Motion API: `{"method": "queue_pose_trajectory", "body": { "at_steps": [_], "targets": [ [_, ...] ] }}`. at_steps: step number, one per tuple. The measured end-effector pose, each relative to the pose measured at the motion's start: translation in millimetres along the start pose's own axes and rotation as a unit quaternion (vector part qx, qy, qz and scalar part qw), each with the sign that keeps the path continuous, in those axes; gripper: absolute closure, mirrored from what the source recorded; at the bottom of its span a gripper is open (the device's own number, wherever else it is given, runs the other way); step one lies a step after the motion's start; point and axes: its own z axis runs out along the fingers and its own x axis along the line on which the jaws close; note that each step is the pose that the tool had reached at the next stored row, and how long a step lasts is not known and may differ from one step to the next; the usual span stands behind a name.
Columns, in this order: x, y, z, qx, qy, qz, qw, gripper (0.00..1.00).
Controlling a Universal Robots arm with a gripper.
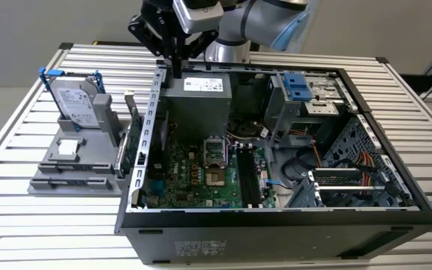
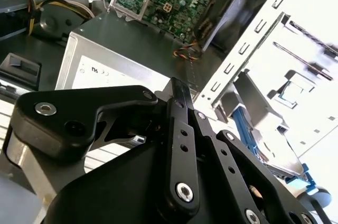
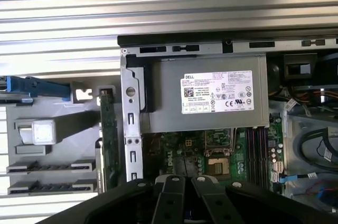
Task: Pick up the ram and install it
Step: 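Reach for the ram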
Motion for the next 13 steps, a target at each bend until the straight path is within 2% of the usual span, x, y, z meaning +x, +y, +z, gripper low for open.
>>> {"method": "queue_pose_trajectory", "body": {
  "at_steps": [13],
  "targets": [
    [13.9, -1.0, -0.3, 0.0, 0.0, 0.0, 1.0, 1.0]
  ]
}}
